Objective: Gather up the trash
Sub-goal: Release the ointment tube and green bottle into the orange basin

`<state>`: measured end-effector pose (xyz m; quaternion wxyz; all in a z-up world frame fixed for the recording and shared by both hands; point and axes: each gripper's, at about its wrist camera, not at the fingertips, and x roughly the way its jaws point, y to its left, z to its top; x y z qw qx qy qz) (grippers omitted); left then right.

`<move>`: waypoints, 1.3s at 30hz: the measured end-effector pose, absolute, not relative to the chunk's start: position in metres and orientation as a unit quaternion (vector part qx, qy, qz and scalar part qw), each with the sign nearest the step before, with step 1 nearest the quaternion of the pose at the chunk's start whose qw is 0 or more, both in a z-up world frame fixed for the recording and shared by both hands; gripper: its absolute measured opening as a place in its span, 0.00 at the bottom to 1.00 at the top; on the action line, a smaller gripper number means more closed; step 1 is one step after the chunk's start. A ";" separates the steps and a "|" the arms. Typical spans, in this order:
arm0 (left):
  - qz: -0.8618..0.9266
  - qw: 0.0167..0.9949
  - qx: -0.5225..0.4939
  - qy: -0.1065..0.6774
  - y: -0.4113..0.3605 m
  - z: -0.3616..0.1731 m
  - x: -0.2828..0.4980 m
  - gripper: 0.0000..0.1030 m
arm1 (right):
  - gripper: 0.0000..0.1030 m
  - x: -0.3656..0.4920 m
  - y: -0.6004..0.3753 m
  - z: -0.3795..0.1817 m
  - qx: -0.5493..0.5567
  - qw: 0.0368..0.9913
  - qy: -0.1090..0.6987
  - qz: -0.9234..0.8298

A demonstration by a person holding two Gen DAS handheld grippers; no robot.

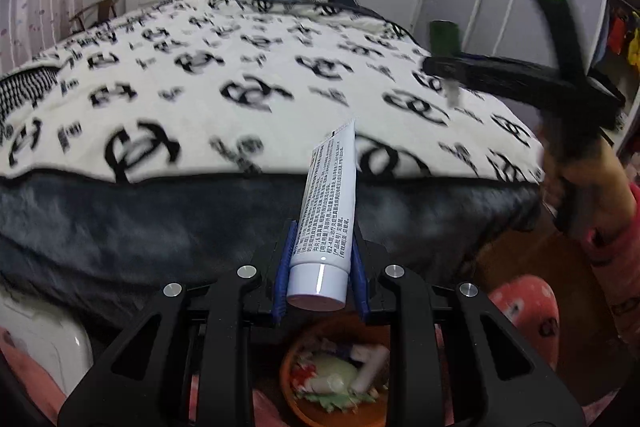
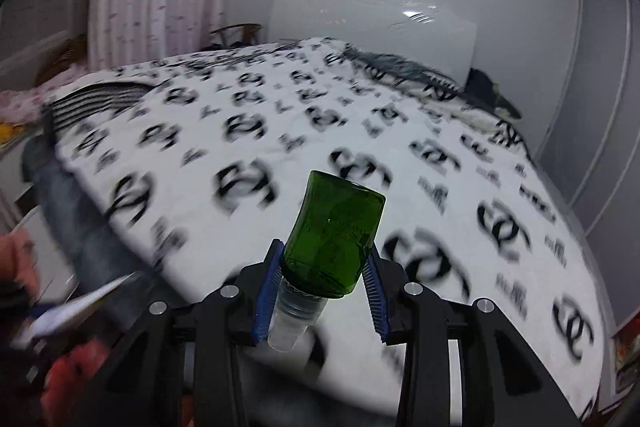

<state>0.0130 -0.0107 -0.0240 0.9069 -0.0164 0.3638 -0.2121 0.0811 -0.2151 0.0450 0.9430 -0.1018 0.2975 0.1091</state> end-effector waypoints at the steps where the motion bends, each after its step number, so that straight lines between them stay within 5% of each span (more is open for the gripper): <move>1: -0.221 0.900 -0.017 0.375 -0.012 -0.032 0.007 0.24 | 0.37 0.058 -0.216 0.038 -0.103 0.940 0.303 0.121; 11: -0.244 0.814 -0.002 0.528 -0.045 -0.160 -0.003 0.24 | 0.38 -0.039 -0.224 -0.088 -0.028 0.890 0.427 0.160; 20: -0.208 0.725 0.001 0.657 -0.069 -0.271 0.009 0.24 | 0.38 -0.023 -0.224 -0.238 0.046 0.791 0.599 0.114; 28: -0.163 0.665 0.015 0.729 -0.088 -0.333 0.023 0.24 | 0.38 0.000 -0.223 -0.300 0.074 0.722 0.682 0.092; 30: -0.159 0.660 0.029 0.734 -0.094 -0.339 0.023 0.24 | 0.42 0.003 -0.220 -0.306 0.069 0.715 0.690 0.085; 32: -0.151 0.656 0.040 0.738 -0.093 -0.343 0.023 0.24 | 0.65 0.005 -0.219 -0.309 0.066 0.714 0.694 0.074; 34: -0.143 0.659 0.037 0.738 -0.092 -0.344 0.025 0.35 | 0.67 0.005 -0.223 -0.306 0.074 0.718 0.689 0.069; 35: -0.136 0.662 0.034 0.736 -0.090 -0.343 0.025 0.50 | 0.67 0.008 -0.228 -0.304 0.079 0.718 0.688 0.068; 39: -0.127 0.671 0.021 0.731 -0.081 -0.337 0.027 0.58 | 0.67 0.009 -0.239 -0.306 0.103 0.717 0.686 0.063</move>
